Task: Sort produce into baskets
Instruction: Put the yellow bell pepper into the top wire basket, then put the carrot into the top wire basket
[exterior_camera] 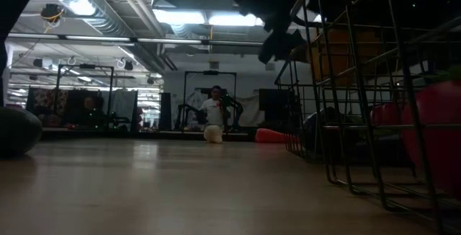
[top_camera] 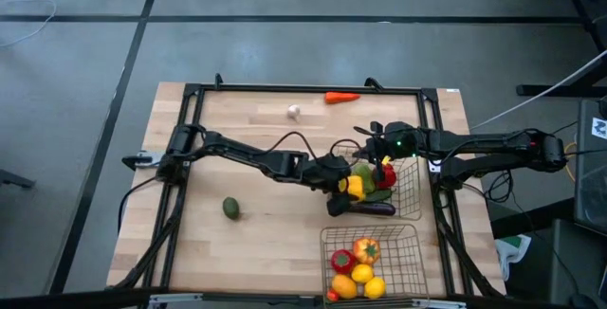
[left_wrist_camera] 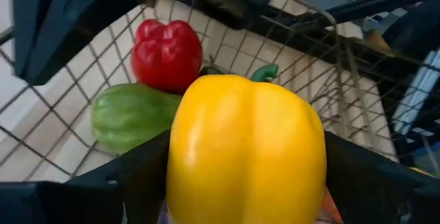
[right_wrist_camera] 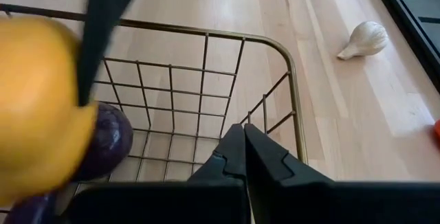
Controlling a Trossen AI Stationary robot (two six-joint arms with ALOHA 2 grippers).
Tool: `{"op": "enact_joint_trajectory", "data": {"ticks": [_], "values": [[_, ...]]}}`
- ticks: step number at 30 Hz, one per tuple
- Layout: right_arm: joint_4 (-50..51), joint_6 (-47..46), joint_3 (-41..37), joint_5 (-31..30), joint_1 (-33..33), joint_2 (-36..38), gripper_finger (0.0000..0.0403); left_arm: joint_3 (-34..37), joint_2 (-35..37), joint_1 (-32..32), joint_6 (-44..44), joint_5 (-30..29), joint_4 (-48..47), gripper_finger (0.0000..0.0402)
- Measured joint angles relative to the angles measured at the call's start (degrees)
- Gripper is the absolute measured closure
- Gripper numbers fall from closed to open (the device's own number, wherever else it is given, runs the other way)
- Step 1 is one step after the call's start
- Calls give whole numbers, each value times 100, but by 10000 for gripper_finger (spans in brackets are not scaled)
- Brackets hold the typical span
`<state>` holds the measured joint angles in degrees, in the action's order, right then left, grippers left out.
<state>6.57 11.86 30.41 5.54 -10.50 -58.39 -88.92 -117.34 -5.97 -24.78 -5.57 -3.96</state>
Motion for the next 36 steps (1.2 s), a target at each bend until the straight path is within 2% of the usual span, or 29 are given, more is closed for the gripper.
{"op": "enact_joint_trajectory", "data": {"ticks": [13,22,30,33,36], "values": [[-4,0,0,0,0,0,402,4,-46,76,-29,-6,-167,38],[-3,-1,0,2,2,0,402,4,-46,62,518,-2,-134,4],[-5,-2,0,0,0,0,402,4,-13,108,-247,40,46,7],[-4,-1,0,0,2,0,402,4,55,228,-837,334,3,7],[-5,0,0,2,2,0,402,4,192,407,-961,850,-4,7]]}}
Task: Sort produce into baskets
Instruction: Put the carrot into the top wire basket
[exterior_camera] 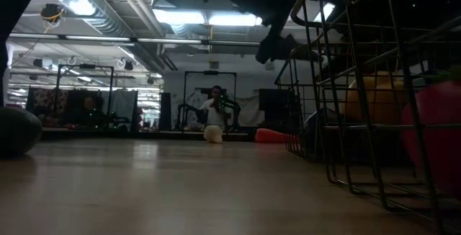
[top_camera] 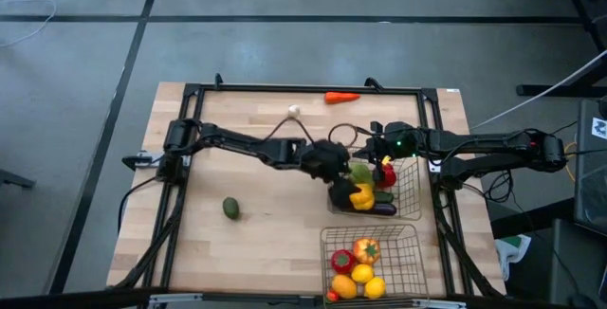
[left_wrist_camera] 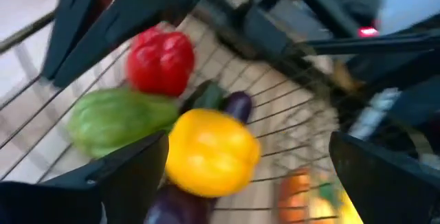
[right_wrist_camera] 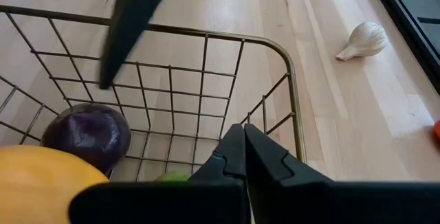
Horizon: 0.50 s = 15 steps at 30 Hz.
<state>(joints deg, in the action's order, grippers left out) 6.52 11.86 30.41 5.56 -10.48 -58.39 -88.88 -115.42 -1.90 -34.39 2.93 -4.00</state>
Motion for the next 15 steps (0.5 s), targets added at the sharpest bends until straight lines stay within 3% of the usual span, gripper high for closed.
{"op": "enact_joint_trajectory", "data": {"ticks": [8,15], "values": [[0,-2,0,0,0,0,402,0,215,512,-861,1404,48,7],[0,-2,0,0,0,0,402,0,338,835,-249,1592,-41,7]]}}
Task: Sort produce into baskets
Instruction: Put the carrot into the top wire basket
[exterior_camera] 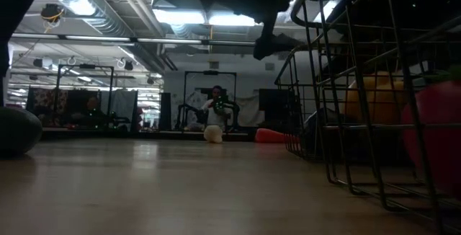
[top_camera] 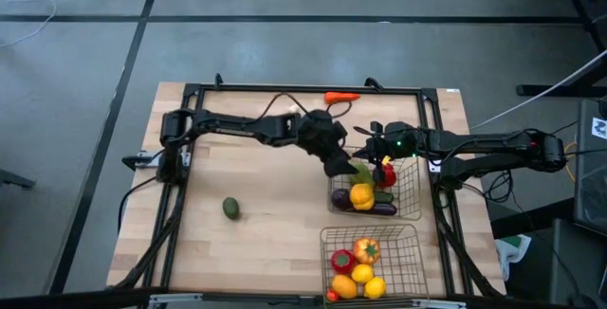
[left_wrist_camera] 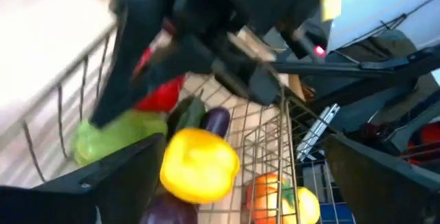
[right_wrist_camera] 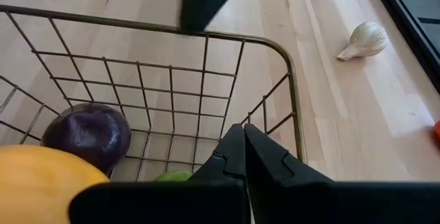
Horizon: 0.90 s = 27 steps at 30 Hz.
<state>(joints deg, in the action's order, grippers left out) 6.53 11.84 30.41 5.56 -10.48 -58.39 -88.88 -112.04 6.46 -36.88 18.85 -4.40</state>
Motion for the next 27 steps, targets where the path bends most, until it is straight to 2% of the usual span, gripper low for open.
{"op": "enact_joint_trajectory", "data": {"ticks": [8,17,23,27], "values": [[0,0,0,0,0,-2,402,0,156,550,937,13,-6,7],[0,2,0,0,0,-2,402,0,171,1493,1881,-29,-260,7],[0,0,0,0,0,-2,402,0,107,2037,2381,-602,-190,7],[0,1,0,0,0,0,402,0,-133,2320,2343,-674,147,7]]}}
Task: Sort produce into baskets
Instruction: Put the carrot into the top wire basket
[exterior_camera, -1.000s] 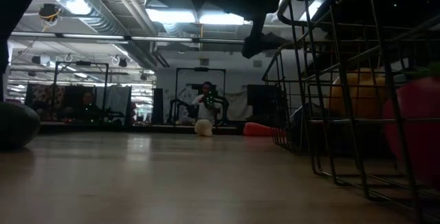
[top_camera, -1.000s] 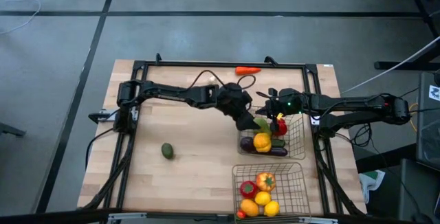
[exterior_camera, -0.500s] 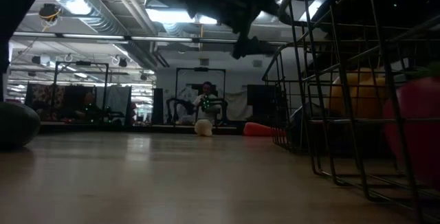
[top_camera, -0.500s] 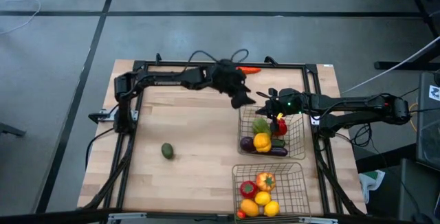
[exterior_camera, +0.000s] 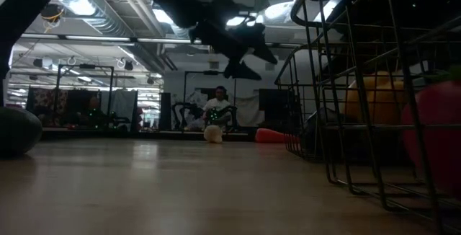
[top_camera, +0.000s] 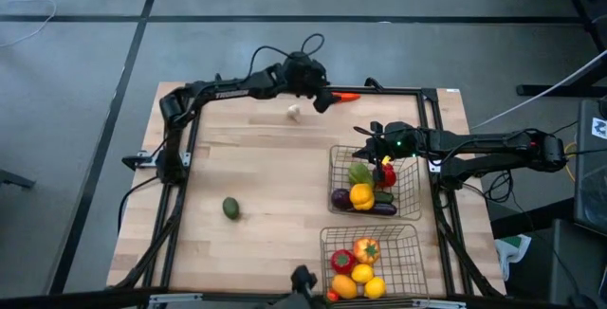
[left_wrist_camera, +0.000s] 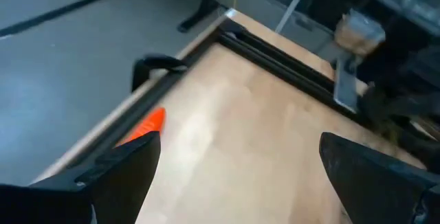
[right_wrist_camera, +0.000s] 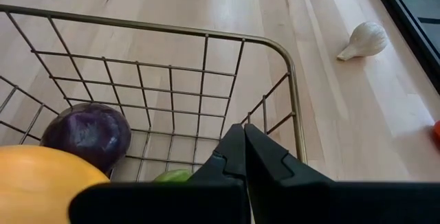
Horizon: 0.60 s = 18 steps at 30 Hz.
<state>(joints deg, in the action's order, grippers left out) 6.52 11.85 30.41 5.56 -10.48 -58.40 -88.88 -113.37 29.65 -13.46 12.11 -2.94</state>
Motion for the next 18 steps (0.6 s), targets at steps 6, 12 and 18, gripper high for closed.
{"op": "enact_joint_trajectory", "data": {"ticks": [6,12,18], "values": [[-29,-1,0,0,0,1,402,-3,-297,315,-94,12,933,7],[-364,-4,0,131,0,1,402,-4,-637,646,-151,51,1229,18],[-1559,-382,0,439,0,1,402,-2,-1000,867,-625,583,1191,37]]}}
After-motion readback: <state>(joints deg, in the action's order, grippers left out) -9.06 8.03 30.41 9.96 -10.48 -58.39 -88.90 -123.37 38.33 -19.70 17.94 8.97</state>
